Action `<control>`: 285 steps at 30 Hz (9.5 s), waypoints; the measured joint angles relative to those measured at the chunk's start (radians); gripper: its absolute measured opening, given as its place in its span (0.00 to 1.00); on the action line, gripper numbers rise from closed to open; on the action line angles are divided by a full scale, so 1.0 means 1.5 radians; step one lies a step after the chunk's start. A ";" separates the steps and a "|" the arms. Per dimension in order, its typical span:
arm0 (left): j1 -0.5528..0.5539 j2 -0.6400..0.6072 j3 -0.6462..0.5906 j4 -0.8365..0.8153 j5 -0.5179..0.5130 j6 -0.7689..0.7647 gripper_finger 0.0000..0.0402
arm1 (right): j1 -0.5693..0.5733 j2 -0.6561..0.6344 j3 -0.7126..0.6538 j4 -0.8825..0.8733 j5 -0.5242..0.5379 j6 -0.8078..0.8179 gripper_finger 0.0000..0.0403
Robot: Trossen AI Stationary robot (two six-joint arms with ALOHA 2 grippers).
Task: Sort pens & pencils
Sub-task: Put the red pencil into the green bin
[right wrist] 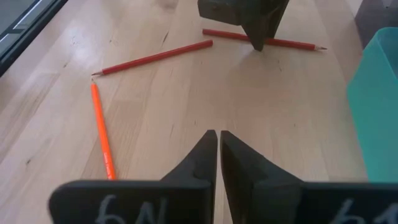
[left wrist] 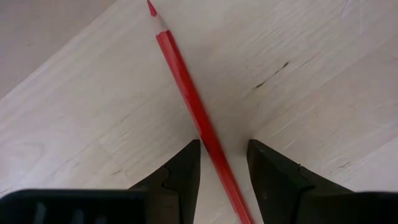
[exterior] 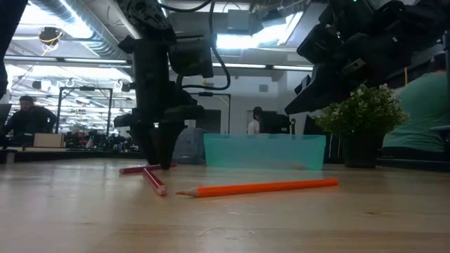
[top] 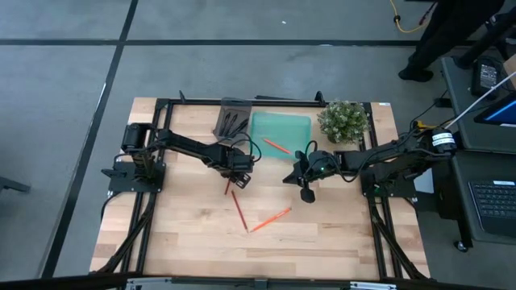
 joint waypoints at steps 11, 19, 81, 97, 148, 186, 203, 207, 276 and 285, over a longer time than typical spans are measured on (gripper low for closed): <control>0.000 0.000 -0.001 -0.002 0.007 0.022 0.31 | 0.000 0.000 0.000 -0.001 0.000 0.000 0.06; 0.000 0.000 -0.001 -0.005 0.012 0.057 0.21 | 0.000 0.000 0.000 -0.001 0.000 0.000 0.06; -0.029 -0.098 -0.005 0.210 -0.005 0.391 0.03 | 0.041 0.037 0.001 -0.036 0.000 0.031 0.06; -0.038 -0.172 -0.027 0.241 -0.056 0.464 0.03 | 0.093 0.053 0.000 -0.001 0.000 0.032 0.06; 0.008 -0.282 -0.059 0.308 -0.027 0.598 0.03 | 0.083 0.061 0.000 0.348 0.262 0.026 0.38; 0.015 -0.282 -0.059 0.312 0.026 0.619 0.03 | 0.008 0.229 0.115 0.434 0.170 -0.077 0.49; 0.015 -0.282 -0.059 0.292 0.039 0.614 0.03 | -0.018 0.229 0.115 0.429 0.122 -0.051 0.06; 0.013 -0.282 -0.059 0.290 0.038 0.611 0.03 | -0.032 0.229 0.115 0.427 0.084 -0.024 0.06; -0.017 -0.281 -0.059 -0.045 -0.151 0.423 0.32 | -0.089 0.100 0.124 0.140 0.390 -0.055 0.06; -0.017 -0.281 -0.059 -0.029 -0.150 0.425 0.31 | -0.175 0.095 0.271 -0.193 0.244 -0.038 0.06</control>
